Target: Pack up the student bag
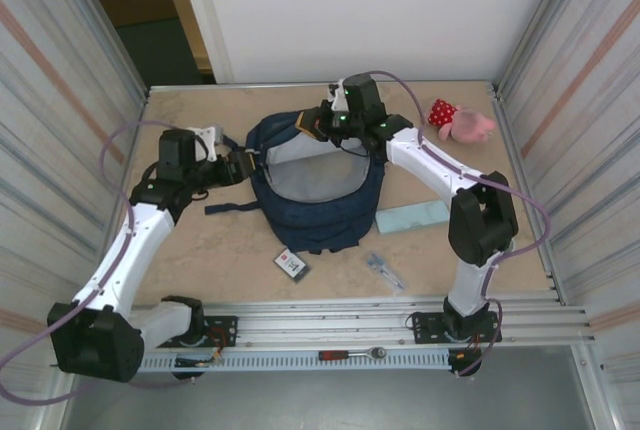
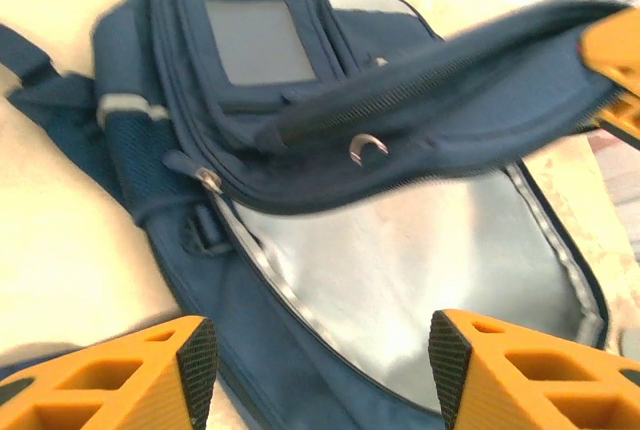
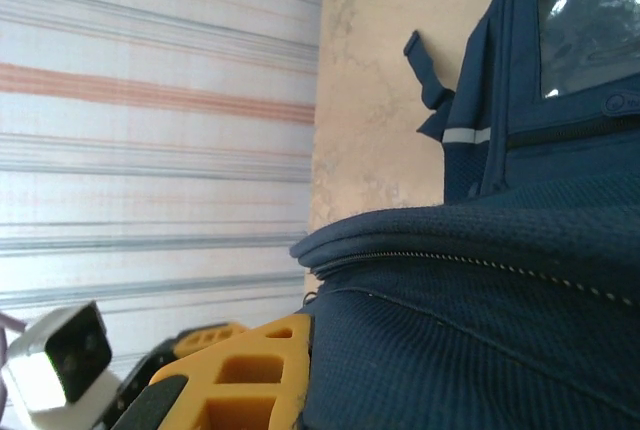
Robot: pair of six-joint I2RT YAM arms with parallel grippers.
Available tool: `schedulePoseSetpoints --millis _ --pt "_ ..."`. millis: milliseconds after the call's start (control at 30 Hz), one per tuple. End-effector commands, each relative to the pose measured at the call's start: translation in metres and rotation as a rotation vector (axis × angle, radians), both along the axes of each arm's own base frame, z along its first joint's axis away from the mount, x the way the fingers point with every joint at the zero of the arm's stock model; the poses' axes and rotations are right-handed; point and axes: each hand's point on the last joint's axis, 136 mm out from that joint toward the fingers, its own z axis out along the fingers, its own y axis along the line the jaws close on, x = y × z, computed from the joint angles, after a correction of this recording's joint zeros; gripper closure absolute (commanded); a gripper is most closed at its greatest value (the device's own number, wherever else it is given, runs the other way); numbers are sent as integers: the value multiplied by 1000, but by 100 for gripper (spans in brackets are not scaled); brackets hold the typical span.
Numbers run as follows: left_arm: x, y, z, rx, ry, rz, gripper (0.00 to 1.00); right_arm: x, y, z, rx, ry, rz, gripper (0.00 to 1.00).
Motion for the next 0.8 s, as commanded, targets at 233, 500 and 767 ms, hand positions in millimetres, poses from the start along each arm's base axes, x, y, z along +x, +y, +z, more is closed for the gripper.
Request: schedulePoseSetpoints --millis 233,500,767 --pt "-35 -49 -1 27 30 -159 39 -63 -35 -26 -101 117 -17 52" --pt "-43 -92 -10 115 15 -277 39 -143 -74 -75 -239 316 28 43" --pt "-33 -147 -5 163 -29 -409 39 -184 -114 -81 -260 406 23 34"
